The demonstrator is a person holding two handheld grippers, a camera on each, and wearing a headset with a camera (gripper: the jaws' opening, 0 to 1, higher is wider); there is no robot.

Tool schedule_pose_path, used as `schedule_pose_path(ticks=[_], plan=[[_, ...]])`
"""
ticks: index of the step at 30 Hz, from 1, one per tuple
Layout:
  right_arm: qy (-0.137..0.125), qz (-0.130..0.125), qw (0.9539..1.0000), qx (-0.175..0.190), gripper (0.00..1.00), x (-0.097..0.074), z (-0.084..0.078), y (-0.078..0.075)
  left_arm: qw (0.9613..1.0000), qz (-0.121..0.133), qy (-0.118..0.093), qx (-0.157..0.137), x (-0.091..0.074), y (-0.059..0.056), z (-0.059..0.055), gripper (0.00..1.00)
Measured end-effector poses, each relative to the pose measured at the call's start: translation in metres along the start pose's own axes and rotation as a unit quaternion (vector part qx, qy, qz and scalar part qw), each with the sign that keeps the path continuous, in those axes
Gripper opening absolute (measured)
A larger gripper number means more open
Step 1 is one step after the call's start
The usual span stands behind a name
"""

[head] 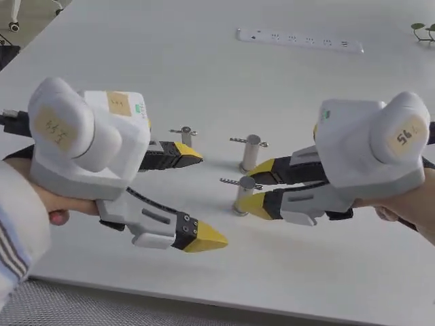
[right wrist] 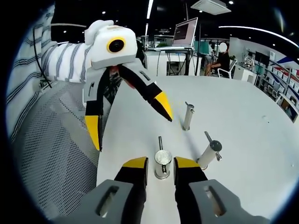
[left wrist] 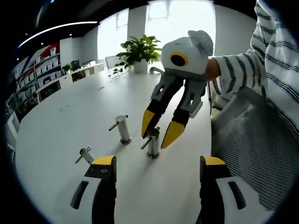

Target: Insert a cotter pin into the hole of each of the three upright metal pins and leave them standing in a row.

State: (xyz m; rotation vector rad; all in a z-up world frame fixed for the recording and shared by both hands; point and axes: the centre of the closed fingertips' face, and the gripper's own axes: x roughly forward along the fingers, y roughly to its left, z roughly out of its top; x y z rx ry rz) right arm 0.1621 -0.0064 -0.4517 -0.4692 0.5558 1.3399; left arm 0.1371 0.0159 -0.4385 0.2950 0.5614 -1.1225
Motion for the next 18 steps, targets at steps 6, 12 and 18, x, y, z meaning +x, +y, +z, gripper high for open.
schedule_pose_path(ticks=[6, 12, 18], plan=[[0.004, 0.005, 1.0000, 0.000, 0.16, 0.005, 0.001, 0.002, 0.9985, 0.035, -0.024, -0.035, -0.011, 0.005, -0.001, 0.84], [0.007, 0.009, 0.9999, 0.001, 0.13, 0.008, 0.000, 0.003, 0.9976, 0.038, -0.032, -0.050, -0.018, -0.001, 0.000, 0.93], [0.009, 0.008, 0.9999, 0.000, 0.10, 0.008, -0.001, 0.001, 0.9982, 0.040, -0.010, -0.044, -0.019, -0.008, -0.007, 0.93]])
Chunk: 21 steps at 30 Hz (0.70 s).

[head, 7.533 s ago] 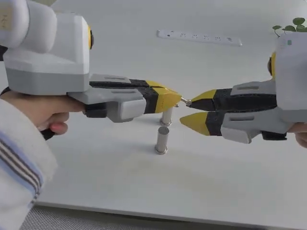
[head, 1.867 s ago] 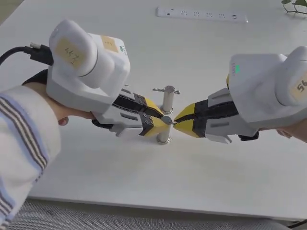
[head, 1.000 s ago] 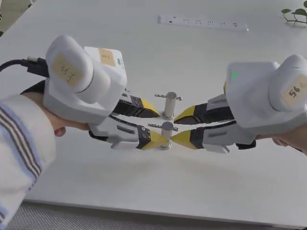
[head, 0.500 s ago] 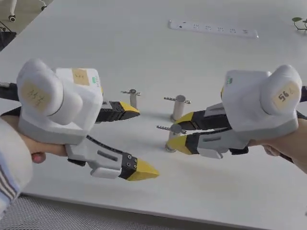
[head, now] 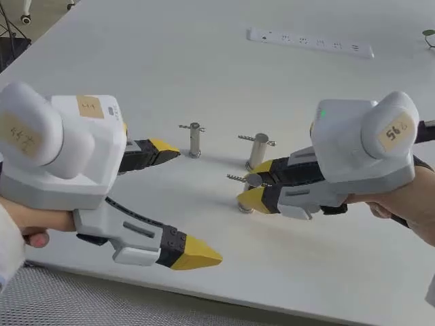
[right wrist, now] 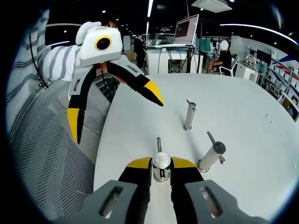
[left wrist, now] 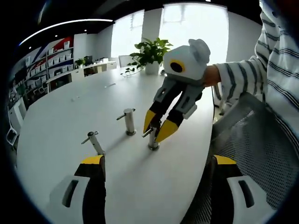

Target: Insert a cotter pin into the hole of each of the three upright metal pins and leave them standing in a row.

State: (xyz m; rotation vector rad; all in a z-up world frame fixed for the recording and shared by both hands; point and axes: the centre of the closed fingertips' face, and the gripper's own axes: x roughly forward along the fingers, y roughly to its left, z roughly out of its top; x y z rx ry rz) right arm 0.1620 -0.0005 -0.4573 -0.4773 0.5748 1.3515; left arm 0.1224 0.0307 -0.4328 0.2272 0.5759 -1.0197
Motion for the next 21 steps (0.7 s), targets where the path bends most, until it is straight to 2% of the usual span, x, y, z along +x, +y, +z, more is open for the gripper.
schedule_pose_path(ticks=[5, 10, 15, 21], plan=[[0.004, 0.003, 1.0000, 0.006, 0.09, 0.000, -0.001, 0.000, 0.9998, -0.001, -0.018, -0.002, -0.001, -0.004, 0.005, 0.98], [0.010, 0.001, 0.9999, 0.012, 0.09, 0.000, -0.001, -0.002, 1.0000, 0.001, -0.008, -0.005, 0.000, -0.006, 0.000, 0.98], [0.014, -0.004, 0.9998, -0.010, 0.08, -0.002, -0.002, -0.003, 0.9999, 0.005, -0.008, -0.003, -0.001, -0.007, -0.001, 0.98], [-0.005, 0.000, 0.9999, -0.014, 0.08, -0.018, -0.001, -0.010, 0.9999, 0.009, -0.005, -0.011, -0.003, -0.006, -0.003, 0.98]])
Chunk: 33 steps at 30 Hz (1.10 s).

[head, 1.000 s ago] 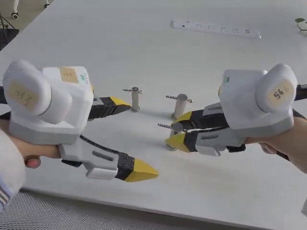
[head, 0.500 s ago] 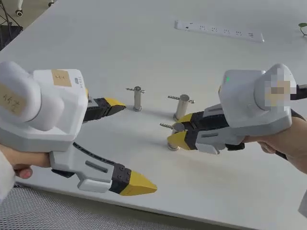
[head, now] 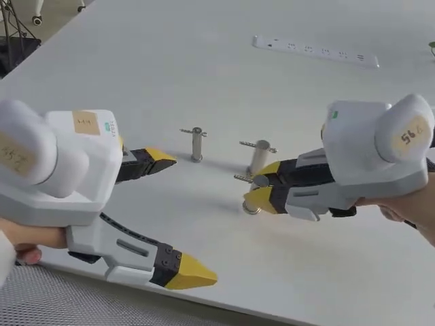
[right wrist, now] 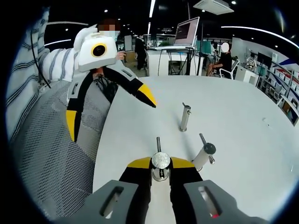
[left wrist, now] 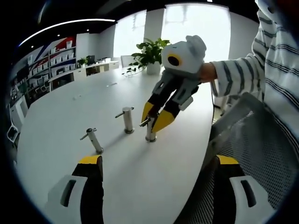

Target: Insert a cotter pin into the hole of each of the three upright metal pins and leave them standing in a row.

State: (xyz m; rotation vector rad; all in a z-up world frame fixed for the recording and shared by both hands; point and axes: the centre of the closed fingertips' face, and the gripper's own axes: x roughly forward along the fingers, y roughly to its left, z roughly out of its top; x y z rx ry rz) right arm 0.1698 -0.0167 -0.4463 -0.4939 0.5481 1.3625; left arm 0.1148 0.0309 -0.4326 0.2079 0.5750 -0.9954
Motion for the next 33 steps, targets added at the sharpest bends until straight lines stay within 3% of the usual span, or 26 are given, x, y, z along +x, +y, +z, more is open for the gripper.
schedule_pose_path(ticks=[6, 15, 24, 33], plan=[[0.003, -0.002, 0.9999, -0.012, 0.08, -0.023, -0.011, -0.016, 1.0000, 0.003, 0.005, -0.004, 0.000, 0.000, -0.001, 0.98], [0.002, -0.026, 0.9995, -0.019, 0.08, -0.056, -0.024, -0.049, 0.9998, 0.005, 0.016, -0.007, -0.002, 0.001, -0.002, 0.97], [0.021, -0.035, 0.9987, -0.030, 0.08, -0.069, -0.042, -0.073, 0.9995, 0.010, 0.027, -0.013, -0.004, 0.002, -0.006, 0.97], [0.021, -0.019, 0.9991, -0.031, 0.08, -0.065, -0.050, -0.075, 0.9987, 0.032, 0.025, -0.029, -0.012, 0.009, -0.008, 0.96]])
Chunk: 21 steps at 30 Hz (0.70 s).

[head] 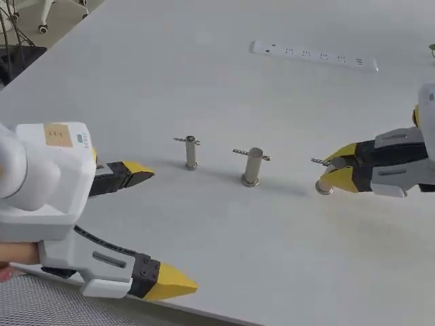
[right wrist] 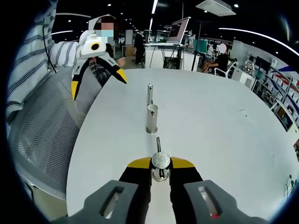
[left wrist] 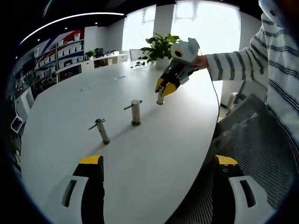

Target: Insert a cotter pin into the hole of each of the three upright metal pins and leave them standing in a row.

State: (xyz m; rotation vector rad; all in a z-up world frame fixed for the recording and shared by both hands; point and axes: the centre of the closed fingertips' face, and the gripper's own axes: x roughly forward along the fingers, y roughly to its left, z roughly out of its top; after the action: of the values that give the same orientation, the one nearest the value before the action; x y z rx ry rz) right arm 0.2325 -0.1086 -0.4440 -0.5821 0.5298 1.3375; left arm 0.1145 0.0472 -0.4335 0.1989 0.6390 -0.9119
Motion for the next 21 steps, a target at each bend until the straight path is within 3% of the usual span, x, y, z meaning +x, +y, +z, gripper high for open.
schedule_pose_path(ticks=[14, 21], plan=[[-0.023, 0.016, 0.9995, 0.010, 0.09, 0.0072, 0.0002, -0.0011, 0.9997, 0.013, 0.008, -0.018, -0.0010, 0.0018, -0.0059, 0.95], [-0.016, 0.020, 0.9997, 0.001, 0.09, 0.0093, -0.0071, -0.0004, 0.9996, 0.014, 0.007, -0.025, -0.0006, 0.0014, -0.0069, 0.94]])
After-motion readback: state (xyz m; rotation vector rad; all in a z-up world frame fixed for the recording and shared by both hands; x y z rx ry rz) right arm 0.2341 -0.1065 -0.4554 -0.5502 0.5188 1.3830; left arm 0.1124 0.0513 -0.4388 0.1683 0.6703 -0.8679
